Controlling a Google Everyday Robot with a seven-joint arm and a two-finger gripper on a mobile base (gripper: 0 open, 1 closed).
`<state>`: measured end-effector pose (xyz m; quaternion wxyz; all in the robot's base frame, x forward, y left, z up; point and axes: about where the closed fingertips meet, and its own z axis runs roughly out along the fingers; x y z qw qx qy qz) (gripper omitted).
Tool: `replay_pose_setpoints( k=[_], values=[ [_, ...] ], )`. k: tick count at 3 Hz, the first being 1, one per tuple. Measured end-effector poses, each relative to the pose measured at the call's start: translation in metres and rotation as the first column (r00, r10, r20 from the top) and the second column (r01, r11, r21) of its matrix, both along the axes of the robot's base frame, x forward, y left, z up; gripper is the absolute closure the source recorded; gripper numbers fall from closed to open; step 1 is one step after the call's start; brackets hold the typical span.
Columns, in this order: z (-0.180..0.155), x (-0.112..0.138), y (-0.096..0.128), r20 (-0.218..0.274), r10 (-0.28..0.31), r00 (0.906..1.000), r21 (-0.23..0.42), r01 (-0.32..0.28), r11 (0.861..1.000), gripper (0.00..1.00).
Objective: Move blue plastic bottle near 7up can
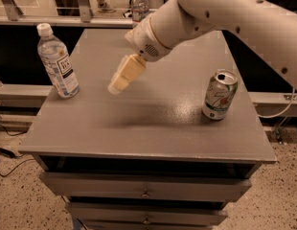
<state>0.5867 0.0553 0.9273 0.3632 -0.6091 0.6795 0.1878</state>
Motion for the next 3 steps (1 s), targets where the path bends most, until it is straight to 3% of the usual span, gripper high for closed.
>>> replay_pose_setpoints(
  k=[1, 3],
  values=[
    [0.011, 0.025, 0.061, 0.011, 0.077, 0.9969, 0.162, -0.078, 0.984, 0.00],
    [0.032, 0.038, 0.137, 0.007, 0.168, 0.9858, 0.318, -0.161, 0.934, 0.00]
  ],
)
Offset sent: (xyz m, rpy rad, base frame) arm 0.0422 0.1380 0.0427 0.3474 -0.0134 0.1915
